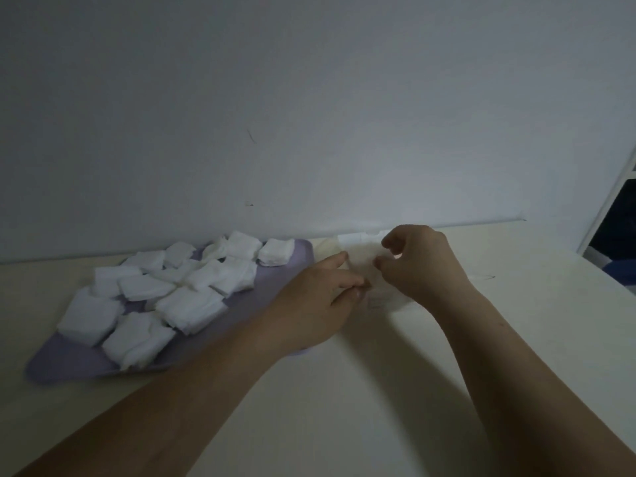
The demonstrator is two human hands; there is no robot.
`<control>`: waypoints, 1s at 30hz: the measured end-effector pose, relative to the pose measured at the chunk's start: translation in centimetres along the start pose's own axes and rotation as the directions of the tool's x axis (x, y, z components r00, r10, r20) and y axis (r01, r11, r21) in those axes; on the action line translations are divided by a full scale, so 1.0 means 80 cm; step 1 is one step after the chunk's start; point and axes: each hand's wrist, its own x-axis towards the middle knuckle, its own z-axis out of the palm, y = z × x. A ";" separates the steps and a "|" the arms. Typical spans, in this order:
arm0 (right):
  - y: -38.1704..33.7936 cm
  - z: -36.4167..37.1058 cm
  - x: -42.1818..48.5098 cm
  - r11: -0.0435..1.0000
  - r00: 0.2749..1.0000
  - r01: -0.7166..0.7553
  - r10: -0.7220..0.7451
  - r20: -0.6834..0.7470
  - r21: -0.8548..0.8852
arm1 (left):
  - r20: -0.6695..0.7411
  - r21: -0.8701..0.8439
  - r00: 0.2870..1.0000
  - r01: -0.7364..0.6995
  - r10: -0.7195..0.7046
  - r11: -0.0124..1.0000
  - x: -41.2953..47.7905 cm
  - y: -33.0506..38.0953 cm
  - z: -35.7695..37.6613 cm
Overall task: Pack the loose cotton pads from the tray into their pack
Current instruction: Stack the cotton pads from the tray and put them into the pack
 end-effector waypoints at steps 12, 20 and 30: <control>-0.010 -0.001 -0.012 0.990 1.000 0.011 -0.011 -0.003 -0.140 | -0.048 0.018 0.999 0.003 -0.002 1.000 0.002 -0.005 0.006; -0.028 0.020 -0.030 0.948 0.930 0.288 -0.311 -0.196 -0.137 | -0.225 0.217 0.973 0.108 -0.058 0.970 -0.053 -0.026 -0.060; -0.075 0.100 -0.097 0.850 0.825 0.503 -0.526 0.206 0.153 | -0.195 0.502 0.935 0.355 -0.297 0.788 -0.146 -0.085 -0.127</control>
